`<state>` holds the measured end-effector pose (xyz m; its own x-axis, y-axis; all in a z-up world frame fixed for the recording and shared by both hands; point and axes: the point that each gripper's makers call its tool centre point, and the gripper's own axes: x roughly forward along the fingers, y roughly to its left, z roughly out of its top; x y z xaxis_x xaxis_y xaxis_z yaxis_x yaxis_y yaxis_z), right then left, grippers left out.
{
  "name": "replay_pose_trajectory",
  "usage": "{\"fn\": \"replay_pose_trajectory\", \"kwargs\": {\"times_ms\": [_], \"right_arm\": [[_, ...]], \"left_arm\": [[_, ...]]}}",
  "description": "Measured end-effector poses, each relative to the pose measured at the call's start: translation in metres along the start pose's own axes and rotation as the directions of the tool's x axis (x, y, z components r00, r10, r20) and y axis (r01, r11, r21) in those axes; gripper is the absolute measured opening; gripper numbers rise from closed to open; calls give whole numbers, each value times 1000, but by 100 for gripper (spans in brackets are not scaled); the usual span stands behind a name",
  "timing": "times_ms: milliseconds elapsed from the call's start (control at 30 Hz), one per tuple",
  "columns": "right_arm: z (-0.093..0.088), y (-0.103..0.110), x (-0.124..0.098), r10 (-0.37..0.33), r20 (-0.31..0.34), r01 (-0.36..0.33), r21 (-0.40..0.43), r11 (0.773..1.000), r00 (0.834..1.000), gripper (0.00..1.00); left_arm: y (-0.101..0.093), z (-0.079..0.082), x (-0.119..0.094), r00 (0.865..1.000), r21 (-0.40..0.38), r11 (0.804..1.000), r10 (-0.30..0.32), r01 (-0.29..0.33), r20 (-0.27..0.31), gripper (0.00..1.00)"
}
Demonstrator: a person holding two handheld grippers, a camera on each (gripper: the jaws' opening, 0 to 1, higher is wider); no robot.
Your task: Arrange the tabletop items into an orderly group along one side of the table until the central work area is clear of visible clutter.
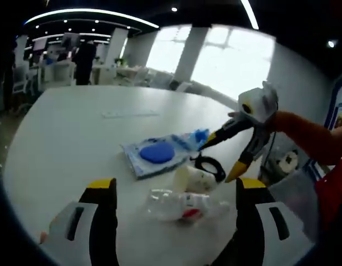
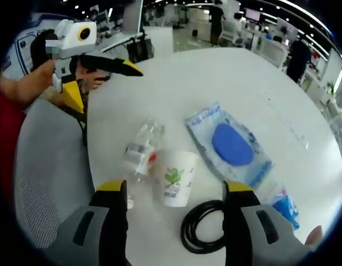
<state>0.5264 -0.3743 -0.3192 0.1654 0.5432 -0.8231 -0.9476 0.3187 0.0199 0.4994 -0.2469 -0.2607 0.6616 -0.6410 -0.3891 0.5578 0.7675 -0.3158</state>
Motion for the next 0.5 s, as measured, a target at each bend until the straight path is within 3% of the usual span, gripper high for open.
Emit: {"fn": "replay_pose_trajectory", "kwargs": {"times_ms": [200,333,500], "right_arm": [[-6,0,6,7,-17,-7,-7,1000,1000,67],[-8,0,12,14,-29,-14,-10,1000,999,65],[-9,-1,21,28,-47,-28,-10,1000,998,63]], "left_arm": [[-28,3,-13,994,78,993,-92,87,64,86],[-43,1,-21,987,140,982,-141,130,74,86],[-65,4,-30,968,186,962,-222,198,117,86]]}}
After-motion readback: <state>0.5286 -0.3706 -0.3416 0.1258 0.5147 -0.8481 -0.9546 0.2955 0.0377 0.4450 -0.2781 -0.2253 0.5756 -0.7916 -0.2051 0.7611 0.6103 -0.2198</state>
